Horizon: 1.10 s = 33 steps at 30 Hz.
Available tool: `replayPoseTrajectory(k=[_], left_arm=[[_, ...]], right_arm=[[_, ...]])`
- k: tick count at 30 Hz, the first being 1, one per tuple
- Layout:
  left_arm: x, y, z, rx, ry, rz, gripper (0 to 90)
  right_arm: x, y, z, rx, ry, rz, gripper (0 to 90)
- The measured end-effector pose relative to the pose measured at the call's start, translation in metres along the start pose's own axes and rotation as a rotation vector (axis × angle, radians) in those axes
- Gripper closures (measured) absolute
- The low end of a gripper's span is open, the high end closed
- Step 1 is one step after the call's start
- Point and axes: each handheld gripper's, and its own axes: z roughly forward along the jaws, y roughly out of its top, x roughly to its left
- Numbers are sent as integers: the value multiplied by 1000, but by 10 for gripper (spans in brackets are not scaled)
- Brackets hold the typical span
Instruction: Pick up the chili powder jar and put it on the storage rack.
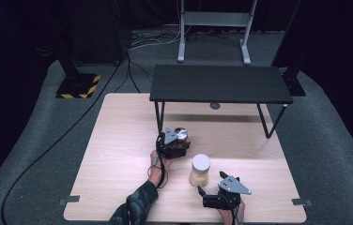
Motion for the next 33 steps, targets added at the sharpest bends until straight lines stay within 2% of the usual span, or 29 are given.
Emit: replayPoseTrajectory(k=[18,33], left_arm=[[8,0,-11,-1,21,-13,313],[14,1,-21,-5,17,-10,313]], right_arm=[[1,0,0,1,-3,1,0],[0,0,0,0,-3,2,0]])
